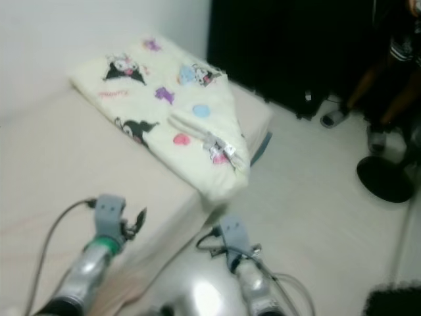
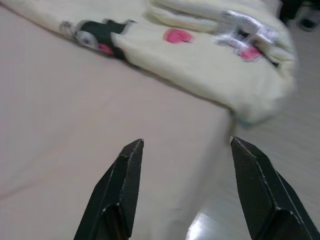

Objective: Clean up the room

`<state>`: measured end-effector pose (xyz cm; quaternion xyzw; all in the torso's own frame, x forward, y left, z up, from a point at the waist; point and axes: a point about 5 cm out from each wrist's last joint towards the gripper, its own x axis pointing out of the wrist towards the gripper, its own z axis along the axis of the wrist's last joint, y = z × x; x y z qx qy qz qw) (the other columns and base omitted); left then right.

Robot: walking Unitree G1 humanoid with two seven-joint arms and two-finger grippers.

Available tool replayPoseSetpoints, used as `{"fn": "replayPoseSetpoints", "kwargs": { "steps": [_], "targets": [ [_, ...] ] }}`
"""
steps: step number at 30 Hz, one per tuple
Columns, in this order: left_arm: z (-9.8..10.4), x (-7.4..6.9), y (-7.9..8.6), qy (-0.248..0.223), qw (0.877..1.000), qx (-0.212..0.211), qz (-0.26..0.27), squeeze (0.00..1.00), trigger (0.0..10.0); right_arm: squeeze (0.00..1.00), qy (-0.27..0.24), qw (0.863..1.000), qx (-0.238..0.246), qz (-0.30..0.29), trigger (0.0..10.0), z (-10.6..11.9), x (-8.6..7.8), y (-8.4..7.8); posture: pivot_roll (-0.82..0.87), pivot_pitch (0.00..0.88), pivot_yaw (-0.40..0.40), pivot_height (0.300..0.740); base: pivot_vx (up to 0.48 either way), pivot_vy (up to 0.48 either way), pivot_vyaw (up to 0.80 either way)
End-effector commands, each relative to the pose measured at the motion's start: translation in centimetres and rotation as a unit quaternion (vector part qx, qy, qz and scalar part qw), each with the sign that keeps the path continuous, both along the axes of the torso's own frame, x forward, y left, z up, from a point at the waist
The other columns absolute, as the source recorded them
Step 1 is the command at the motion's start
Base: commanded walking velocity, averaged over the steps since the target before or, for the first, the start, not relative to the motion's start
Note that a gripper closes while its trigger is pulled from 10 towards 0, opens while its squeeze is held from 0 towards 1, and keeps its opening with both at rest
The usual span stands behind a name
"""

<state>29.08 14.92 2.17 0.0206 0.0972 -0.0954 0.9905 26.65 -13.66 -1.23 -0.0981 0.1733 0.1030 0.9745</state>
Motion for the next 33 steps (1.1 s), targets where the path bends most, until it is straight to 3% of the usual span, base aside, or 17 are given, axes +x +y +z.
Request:
{"fn": "replayPoseSetpoints", "kwargs": {
  "steps": [1, 33],
  "targets": [
    [-0.72, -0.69, 0.07, 0.012, 1.0, 0.002, 0.002, 0.0, 10.0, 0.0, 0.013, 1.0, -0.001, 0.0, 10.0, -0.57, -0.6, -0.13, 0.0, 0.048, -0.004, 0.74, 0.0, 0.0, 0.8],
    [-0.97, -0.97, 0.04, 0.018, 1.0, 0.01, -0.009, 0.0, 10.0, 0.0, 0.014, 1.0, 0.004, -0.005, 10.0, -0.38, -0.29, -0.35, 0.0, 0.068, -0.014, 0.74, 0.0, 0.0, 0.8]
  ]
}}
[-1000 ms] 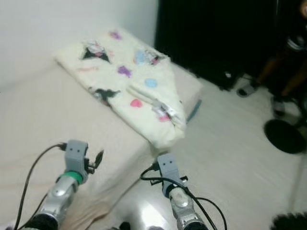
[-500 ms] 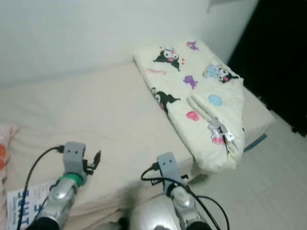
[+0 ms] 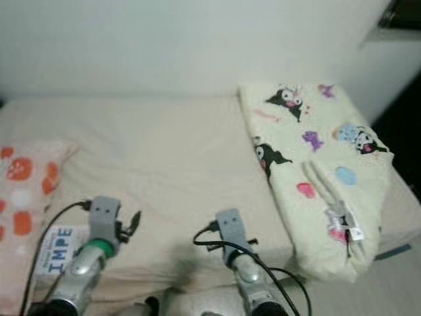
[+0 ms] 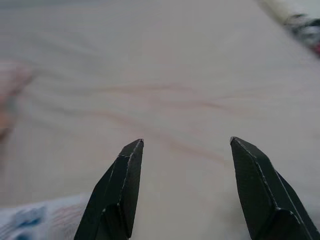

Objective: Clean up the room

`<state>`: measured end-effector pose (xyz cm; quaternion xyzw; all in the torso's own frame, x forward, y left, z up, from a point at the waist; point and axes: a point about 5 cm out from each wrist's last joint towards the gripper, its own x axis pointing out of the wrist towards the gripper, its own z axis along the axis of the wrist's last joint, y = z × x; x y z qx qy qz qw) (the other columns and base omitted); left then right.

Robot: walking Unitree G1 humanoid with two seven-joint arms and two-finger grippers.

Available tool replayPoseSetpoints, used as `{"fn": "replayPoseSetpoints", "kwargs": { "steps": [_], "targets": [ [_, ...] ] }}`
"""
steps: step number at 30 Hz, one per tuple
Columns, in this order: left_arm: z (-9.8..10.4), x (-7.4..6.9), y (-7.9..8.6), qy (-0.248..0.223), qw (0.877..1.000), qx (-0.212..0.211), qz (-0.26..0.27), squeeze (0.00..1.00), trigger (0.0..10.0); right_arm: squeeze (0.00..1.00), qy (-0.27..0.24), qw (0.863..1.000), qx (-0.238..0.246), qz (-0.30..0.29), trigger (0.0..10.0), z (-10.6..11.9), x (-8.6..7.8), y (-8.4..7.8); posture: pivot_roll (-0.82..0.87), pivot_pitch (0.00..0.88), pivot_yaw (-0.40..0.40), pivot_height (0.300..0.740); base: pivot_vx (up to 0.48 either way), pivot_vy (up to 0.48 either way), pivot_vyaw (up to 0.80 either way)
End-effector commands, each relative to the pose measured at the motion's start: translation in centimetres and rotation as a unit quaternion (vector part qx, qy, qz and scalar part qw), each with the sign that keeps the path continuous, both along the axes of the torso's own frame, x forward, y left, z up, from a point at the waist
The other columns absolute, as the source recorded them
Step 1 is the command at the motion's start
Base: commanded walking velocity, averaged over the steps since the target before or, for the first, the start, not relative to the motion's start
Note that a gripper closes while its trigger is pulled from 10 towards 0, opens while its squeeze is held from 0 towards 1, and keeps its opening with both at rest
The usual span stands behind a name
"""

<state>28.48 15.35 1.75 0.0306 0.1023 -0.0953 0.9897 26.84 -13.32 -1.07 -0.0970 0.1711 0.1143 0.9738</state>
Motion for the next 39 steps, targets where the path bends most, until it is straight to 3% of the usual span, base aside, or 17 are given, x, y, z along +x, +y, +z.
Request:
{"fn": "replayPoseSetpoints", "kwargs": {
  "steps": [1, 13, 21, 23, 36, 39],
  "targets": [
    [-0.6, -0.4, -0.4, 0.015, 1.0, 0.0, -0.01, 0.0, 10.0, 0.0, 0.015, 1.0, 0.005, -0.024, 10.0, -0.5, -0.5, -0.8, 0.0, 0.068, -0.014, 0.74, 0.0, 0.0, 0.8],
    [-0.8, -0.4, -0.5, 0.029, 0.999, 0.012, -0.02, 0.0, 10.0, 0.0, 0.01, 0.995, 0.037, -0.091, 10.0, -0.3, -0.3, -2.3, 0.0, 0.073, -0.002, 0.74, 0.0, 0.0, 0.8],
    [-1.3, -0.2, 0.6, 0.053, 0.998, 0.032, 0.03, 0.0, 10.0, 0.0, 0.014, 0.993, 0.04, -0.113, 10.0, -0.4, -0.3, -2.6, 0.0, 0.078, 0.0, 0.74, 0.0, 0.0, 0.8],
    [-1.3, -0.3, 0.6, 0.053, 0.998, 0.024, 0.026, 0.0, 10.0, 0.0, 0.017, 0.99, 0.062, -0.128, 10.0, -0.5, -0.4, -2.8, 0.0, 0.08, -0.003, 0.74, 0.0, 0.0, 0.0],
    [-1.3, -0.4, 0.1, 0.051, 0.998, 0.029, 0.002, 0.0, 10.0, 0.0, 0.016, 0.989, 0.06, -0.132, 10.0, -0.5, -0.5, -3.1, 0.0, 0.086, -0.001, 0.74, 0.0, 0.0, 0.0],
    [-1.3, -0.4, -0.3, 0.053, 0.998, 0.03, -0.007, 0.0, 10.0, 0.0, 0.018, 0.988, 0.068, -0.138, 10.0, -0.6, -0.6, -3.2, -0.01, 0.087, 0.003, 0.74, 0.0, 0.0, -0.8]
  ]
}}
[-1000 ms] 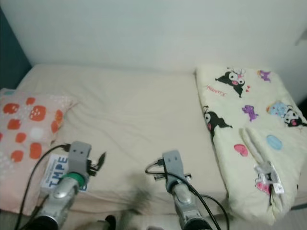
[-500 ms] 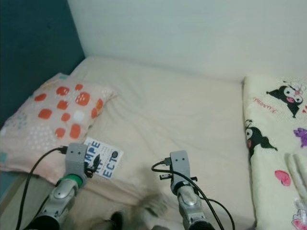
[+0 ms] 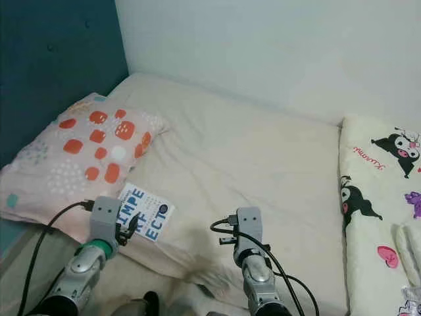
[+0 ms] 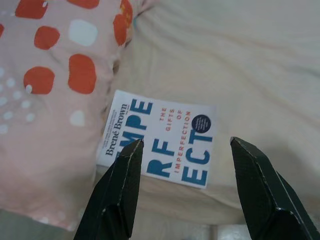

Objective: Clean up the room

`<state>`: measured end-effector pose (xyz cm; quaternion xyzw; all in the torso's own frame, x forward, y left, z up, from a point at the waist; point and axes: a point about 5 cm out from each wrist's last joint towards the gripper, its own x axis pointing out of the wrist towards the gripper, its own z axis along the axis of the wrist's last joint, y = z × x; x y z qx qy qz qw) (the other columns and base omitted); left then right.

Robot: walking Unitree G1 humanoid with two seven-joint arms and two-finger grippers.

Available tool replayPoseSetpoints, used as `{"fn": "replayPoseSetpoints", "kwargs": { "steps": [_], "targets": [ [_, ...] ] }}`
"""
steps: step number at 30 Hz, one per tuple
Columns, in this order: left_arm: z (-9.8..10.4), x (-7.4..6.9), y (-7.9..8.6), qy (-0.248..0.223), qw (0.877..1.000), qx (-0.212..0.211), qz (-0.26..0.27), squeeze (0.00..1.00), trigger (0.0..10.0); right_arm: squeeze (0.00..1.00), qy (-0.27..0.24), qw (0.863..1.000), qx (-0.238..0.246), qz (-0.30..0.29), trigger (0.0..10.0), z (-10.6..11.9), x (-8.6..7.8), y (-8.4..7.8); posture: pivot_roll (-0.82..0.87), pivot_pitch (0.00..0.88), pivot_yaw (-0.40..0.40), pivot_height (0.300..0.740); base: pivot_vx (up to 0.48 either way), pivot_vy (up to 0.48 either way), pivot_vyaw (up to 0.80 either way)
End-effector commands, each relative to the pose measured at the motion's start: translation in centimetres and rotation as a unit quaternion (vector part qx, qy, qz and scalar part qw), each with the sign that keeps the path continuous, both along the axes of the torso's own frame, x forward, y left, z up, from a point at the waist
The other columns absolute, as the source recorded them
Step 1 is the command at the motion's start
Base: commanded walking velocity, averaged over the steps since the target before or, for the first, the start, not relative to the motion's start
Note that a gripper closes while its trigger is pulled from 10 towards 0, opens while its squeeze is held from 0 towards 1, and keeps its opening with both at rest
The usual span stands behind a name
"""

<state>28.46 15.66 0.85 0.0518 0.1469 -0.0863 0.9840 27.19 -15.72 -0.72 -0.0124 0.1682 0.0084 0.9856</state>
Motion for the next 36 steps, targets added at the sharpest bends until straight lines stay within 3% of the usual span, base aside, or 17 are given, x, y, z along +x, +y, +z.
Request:
{"fn": "replayPoseSetpoints", "kwargs": {
  "steps": [1, 11, 25, 36],
  "targets": [
    [-0.5, -0.4, -0.6, 0.011, 1.0, 0.003, -0.014, 0.0, 10.0, 0.0, 0.024, 1.0, 0.005, -0.018, 10.0, -0.9, -1.0, -0.8, -0.01, 0.087, 0.003, 0.74, 0.0, 0.0, -0.8],
    [-0.4, -0.3, -0.8, 0.011, 1.0, 0.003, -0.026, 0.0, 10.0, 0.0, 0.025, 0.999, 0.012, -0.022, 10.0, -1.0, -1.0, -0.9, -0.01, 0.077, 0.009, 0.74, 0.0, 0.0, -0.8],
    [-0.2, -0.2, -1.3, 0.008, 0.999, 0.001, -0.037, 0.0, 10.0, 0.0, 0.029, 0.999, 0.013, -0.019, 10.0, -1.0, -1.1, -1.0, -0.02, 0.078, 0.004, 0.74, 0.0, 0.0, 0.0],
    [-0.1, -0.2, -1.6, 0.005, 0.999, -0.007, -0.043, 0.0, 10.0, 0.0, 0.029, 0.999, 0.012, -0.023, 10.0, -1.0, -1.0, -1.2, -0.02, 0.095, 0.001, 0.74, 0.0, -0.338, 0.0]
  ]
}}
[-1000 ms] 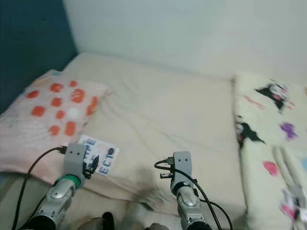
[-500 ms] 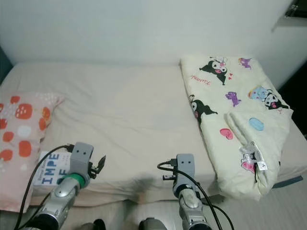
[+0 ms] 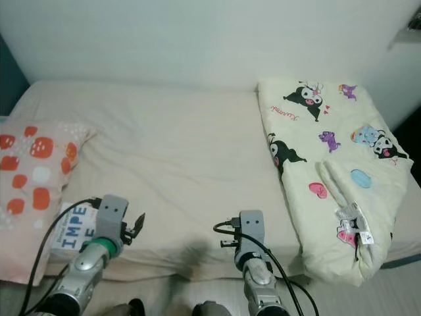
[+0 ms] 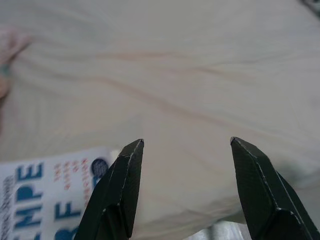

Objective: Clean up the room

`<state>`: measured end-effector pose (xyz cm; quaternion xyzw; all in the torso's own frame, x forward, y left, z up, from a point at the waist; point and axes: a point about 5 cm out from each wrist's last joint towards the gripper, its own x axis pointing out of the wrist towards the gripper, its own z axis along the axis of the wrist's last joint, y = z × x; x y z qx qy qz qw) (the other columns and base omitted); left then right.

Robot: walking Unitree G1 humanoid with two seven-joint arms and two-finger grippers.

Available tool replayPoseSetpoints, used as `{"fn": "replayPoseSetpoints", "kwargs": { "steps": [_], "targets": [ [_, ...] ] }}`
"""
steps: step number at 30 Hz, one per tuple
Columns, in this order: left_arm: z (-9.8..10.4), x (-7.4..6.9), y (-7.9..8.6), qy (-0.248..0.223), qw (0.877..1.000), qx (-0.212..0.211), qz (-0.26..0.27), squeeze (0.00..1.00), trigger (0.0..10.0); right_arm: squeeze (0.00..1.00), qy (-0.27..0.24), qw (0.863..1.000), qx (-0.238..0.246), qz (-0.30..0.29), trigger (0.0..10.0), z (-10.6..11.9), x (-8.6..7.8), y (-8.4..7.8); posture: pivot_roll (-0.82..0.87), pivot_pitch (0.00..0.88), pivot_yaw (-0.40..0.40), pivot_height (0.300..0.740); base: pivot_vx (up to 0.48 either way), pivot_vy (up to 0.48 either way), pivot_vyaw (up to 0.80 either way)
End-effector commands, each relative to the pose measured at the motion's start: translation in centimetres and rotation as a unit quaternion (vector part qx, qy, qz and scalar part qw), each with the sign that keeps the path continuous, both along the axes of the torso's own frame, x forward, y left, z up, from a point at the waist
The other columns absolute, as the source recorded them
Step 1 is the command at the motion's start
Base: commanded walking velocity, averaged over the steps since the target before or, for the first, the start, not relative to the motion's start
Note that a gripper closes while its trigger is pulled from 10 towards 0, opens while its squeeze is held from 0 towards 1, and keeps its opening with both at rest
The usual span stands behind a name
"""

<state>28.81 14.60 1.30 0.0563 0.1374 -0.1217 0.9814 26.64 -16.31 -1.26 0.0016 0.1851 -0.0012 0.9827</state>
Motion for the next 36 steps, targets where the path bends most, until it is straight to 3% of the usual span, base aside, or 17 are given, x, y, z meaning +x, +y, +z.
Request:
{"fn": "replayPoseSetpoints", "kwargs": {
  "steps": [1, 36],
  "targets": [
    [-0.55, -0.5, -0.45, 0.013, 1.0, -0.005, -0.006, 0.0, 10.0, 0.0, 0.011, 1.0, 0.0, -0.01, 10.0, -0.42, -0.5, -0.6, -0.02, 0.096, 0.0, 0.74, 0.0, -0.349, 0.0],
    [-0.3, -0.26, -0.27, 0.012, 1.0, -0.003, -0.009, 0.0, 10.0, 0.0, 0.01, 1.0, -0.001, -0.005, 10.0, -0.27, -0.28, -0.29, -0.01, 0.105, 0.005, 0.74, 0.0, -0.343, 0.0]
  ]
}}
